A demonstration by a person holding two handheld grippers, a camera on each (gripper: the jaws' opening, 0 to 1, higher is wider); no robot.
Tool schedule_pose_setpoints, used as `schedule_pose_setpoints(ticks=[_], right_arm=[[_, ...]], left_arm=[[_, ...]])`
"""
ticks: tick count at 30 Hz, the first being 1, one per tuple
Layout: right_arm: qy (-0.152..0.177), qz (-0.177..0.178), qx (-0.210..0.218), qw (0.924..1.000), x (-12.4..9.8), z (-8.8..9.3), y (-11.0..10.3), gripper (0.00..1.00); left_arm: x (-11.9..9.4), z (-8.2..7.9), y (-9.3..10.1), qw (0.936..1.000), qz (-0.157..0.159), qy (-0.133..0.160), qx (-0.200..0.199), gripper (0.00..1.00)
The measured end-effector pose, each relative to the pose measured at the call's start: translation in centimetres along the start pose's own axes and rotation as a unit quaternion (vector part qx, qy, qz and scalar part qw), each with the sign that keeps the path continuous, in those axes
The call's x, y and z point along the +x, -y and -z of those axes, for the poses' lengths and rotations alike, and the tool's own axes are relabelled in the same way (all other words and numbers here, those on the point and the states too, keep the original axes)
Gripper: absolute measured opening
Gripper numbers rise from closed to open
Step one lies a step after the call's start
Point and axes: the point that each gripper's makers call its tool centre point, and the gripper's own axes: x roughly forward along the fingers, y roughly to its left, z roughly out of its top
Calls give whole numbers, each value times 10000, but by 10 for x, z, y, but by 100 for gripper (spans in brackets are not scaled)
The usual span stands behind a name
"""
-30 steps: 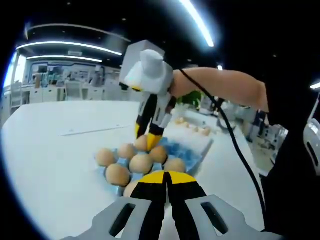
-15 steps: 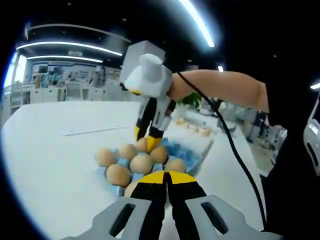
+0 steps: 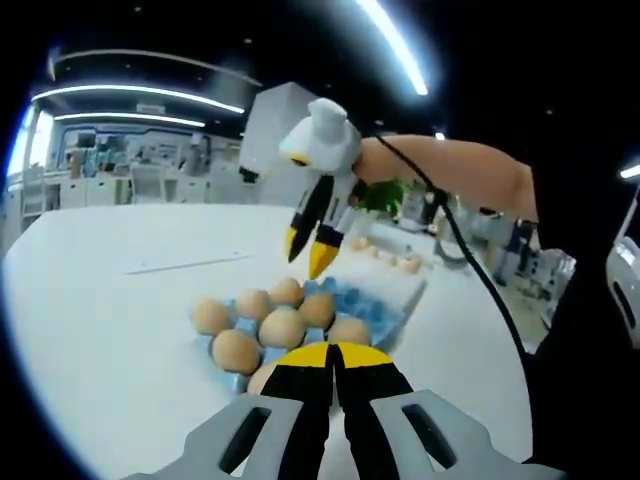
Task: Pick up the eggs on the table and place them into the egg tray on the table
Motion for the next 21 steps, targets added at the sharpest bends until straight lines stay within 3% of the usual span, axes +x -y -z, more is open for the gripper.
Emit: schedule_pose_setpoints(ticks=[6,9,21], right_arm=[[-29,85,140,9999,-12,26,-2,31],[-10,116,228,9997,-18,44,-17,31],[7,161,554,9983,-29,100,-9,31]], left_arm=[[0,0,-2,10000,-39,11,-4,0],[0,1,0,10000,-44,-5,24,0],[-2,4,-2,9999,-124,-3,-22,0]])
